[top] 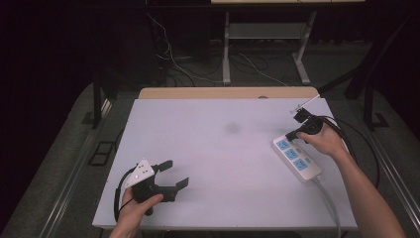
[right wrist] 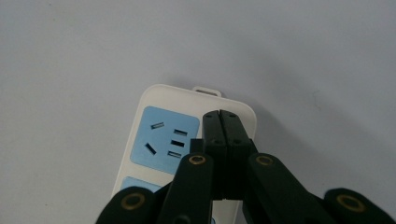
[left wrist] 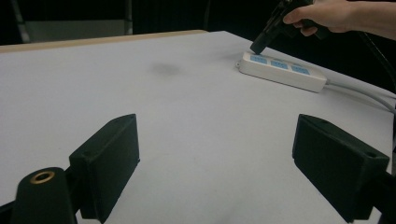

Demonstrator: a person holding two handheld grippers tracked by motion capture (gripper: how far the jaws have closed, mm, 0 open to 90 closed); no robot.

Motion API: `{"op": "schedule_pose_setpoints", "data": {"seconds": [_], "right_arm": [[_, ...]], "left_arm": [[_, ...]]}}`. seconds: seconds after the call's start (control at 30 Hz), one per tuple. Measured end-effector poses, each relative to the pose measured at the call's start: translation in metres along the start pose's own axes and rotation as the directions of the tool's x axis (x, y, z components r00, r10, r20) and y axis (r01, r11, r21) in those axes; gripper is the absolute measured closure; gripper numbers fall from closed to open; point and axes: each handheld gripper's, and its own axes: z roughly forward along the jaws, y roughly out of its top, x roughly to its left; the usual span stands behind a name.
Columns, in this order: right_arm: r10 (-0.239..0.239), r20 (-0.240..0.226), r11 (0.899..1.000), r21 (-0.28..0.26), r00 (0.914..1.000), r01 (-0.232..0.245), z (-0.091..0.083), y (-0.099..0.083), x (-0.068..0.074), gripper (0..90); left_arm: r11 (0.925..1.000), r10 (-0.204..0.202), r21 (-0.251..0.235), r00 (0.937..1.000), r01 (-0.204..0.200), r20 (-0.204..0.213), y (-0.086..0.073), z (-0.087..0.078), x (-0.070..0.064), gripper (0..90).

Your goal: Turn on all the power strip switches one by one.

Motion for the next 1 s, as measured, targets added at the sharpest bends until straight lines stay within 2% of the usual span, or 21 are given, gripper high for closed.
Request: {"op": "schedule_pose_setpoints", "data": {"seconds": [0.37,0.73,0.87,1.0], "right_arm": [[-0.011,0.008,1.0,0.004,0.9999,0.011,0.0015,-0.0005,0.001,90.0],[0.005,-0.002,0.998,-0.059,1.0,-0.006,0.0031,-0.0091,-0.0002,90.0],[-0.012,0.028,0.999,-0.035,0.9995,0.013,0.0028,-0.0056,0.0044,90.0],[0.002,0.02,0.999,-0.039,0.9998,-0.001,0.0024,-0.0061,0.0034,90.0]], "left_arm": [[1.0,0.0,-0.003,1.0,0.0,0.0,0.0001,-0.0006,-0.0009,13.1],[1.0,0.005,0.0,1.0,-0.005,-0.001,-0.0001,-0.0016,-0.0032,13.1],[1.0,0.0,-0.001,1.0,0.0,-0.002,-0.0002,-0.001,-0.0027,13.1],[1.0,-0.001,-0.002,1.0,0.001,0.0,-0.0002,-0.001,-0.0025,13.1]]}}
